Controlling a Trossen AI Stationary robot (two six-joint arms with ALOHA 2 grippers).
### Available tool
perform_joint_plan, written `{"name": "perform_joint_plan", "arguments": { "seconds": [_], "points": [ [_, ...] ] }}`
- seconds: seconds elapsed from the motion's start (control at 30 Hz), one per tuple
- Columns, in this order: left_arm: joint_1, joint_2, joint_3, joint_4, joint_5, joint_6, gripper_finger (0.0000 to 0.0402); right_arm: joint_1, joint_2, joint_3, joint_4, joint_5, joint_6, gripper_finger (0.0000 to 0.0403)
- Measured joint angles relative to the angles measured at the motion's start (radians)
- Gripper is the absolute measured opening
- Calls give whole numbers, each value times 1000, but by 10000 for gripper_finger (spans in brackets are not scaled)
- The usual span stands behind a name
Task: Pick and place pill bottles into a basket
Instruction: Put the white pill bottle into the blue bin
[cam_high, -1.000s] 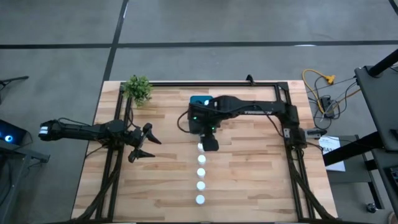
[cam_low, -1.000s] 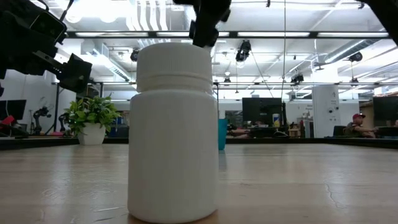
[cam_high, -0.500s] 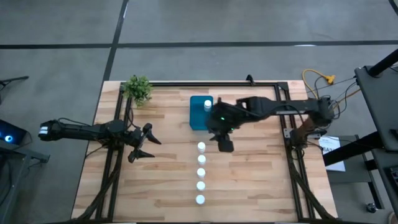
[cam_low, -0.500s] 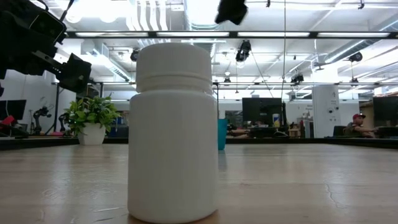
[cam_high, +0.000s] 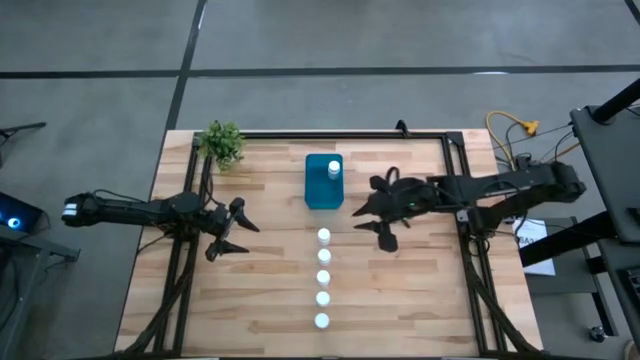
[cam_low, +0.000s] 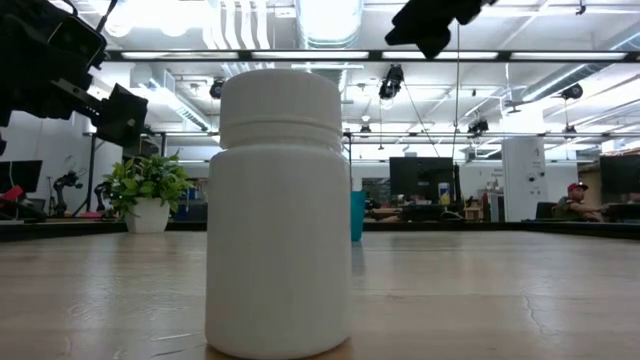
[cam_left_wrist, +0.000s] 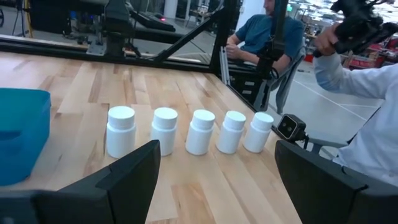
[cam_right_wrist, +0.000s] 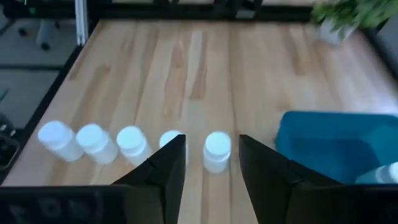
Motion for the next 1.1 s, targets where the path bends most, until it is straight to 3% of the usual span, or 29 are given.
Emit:
{"name": "perform_joint_plan", "arguments": {
  "seconds": [0.33, 0.73, 1.1],
  "points": [
    [0, 3, 0, 13, -23, 1, 299, -2, -73, -150, 105, 12, -31, 139],
    [0, 11, 3, 11, -23, 1, 299, -2, -42, -161, 105, 25, 30, 140],
    [1, 269, 178, 11, -84, 125, 299, -3, -44, -155, 111, 63, 19, 195]
  ]
}}
